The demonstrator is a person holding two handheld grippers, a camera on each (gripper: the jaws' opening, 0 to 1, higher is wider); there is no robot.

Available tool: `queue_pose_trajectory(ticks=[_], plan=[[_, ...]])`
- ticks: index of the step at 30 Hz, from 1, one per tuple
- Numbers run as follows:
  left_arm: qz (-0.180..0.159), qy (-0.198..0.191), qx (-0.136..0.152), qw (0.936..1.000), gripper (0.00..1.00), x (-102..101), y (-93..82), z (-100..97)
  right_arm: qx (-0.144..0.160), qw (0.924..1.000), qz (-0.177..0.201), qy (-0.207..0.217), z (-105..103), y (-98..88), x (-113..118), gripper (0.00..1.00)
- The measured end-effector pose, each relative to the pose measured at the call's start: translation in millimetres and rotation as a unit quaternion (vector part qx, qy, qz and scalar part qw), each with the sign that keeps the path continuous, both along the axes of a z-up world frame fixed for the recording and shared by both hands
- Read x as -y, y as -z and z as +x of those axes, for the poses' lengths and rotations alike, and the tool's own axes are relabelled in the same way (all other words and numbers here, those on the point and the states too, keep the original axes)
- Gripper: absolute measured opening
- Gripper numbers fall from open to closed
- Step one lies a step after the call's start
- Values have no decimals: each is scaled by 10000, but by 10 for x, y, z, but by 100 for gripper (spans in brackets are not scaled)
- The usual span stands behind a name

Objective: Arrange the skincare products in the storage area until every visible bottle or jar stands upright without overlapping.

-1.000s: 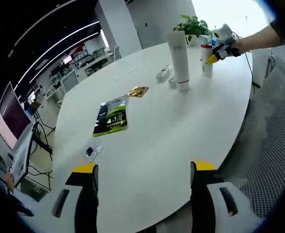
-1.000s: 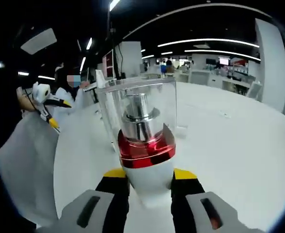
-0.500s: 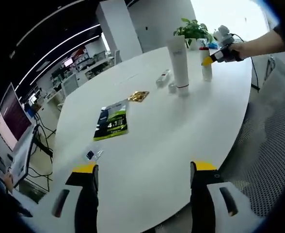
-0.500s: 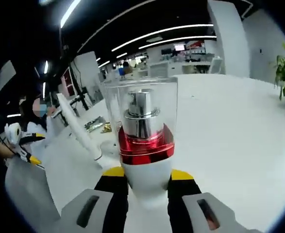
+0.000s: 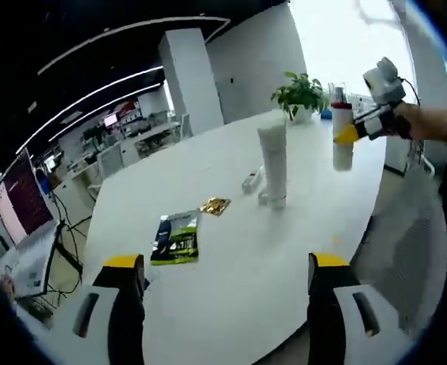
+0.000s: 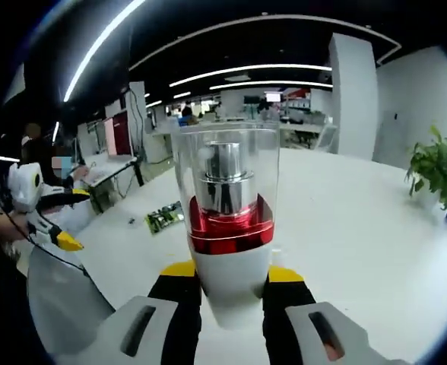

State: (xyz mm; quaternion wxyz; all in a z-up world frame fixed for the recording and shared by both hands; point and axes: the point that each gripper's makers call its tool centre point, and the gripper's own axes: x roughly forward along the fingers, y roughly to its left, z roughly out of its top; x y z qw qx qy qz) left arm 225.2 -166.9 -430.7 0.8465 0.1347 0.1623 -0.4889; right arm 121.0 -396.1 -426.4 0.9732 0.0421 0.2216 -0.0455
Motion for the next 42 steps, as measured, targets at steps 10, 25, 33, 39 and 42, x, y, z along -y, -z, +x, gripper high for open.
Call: queue_pose_trajectory(ticks=[10, 25, 33, 39, 42], plan=[[-2186, 1009, -710, 9680, 95, 881, -1339, -714, 1183, 9886, -570, -741, 270, -892, -949, 21], [-2279, 718, -466, 9699, 60, 914, -1460, -820, 1352, 9607, -1908, -1495, 357, -1153, -1447, 21], [-3135, 838, 125, 9458, 50, 940, -1822, -899, 1947, 9259, -2792, -1639, 327, -1433, -1544, 21], [-3150, 895, 659, 9426, 32, 908, -1928, -930, 2037, 9149, -3013, -1752, 318, -1467, -1599, 21], [-3115, 944, 866, 9416, 31, 908, -1980, -953, 2082, 9120, -3067, -1754, 318, -1492, -1605, 21]])
